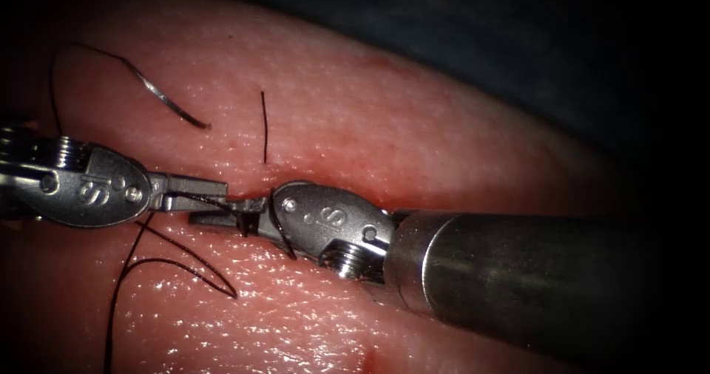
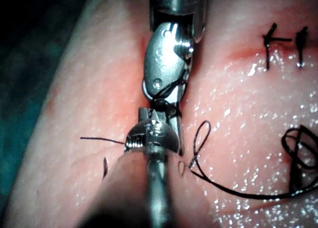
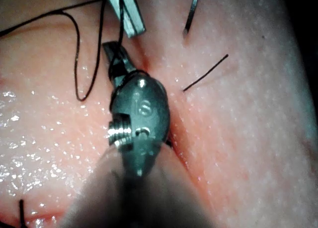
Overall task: Wound Closure
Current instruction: Finish wraping the suture twice counter-clockwise around the right gripper.
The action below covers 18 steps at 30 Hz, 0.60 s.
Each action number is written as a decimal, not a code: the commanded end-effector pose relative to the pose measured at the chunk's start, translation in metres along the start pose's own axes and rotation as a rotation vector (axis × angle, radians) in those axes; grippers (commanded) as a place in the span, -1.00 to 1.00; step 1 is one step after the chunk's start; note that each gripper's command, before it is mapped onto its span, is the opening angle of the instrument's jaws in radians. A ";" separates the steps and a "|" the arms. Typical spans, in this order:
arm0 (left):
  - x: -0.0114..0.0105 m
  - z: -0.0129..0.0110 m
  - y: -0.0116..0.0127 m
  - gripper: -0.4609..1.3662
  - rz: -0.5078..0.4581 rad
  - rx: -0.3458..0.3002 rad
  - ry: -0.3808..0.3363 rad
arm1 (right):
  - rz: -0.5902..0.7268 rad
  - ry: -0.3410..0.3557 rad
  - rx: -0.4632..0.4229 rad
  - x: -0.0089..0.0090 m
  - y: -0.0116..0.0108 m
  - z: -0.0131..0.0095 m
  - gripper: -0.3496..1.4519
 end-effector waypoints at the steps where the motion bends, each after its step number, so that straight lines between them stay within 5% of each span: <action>1: 0.0001 0.0003 -0.0001 -0.88 0.007 -0.013 -0.005 | -0.003 -0.002 0.026 -0.0002 -0.0002 0.0002 -1.00; 8: 0.0006 0.0023 -0.0010 -0.88 0.022 -0.043 -0.009 | -0.027 0.091 0.104 0.0002 -0.0011 0.0008 -1.00; 18: -0.0012 0.0043 -0.0006 -0.88 0.031 -0.065 -0.019 | -0.022 0.284 0.111 0.0034 -0.0016 -0.0007 -1.00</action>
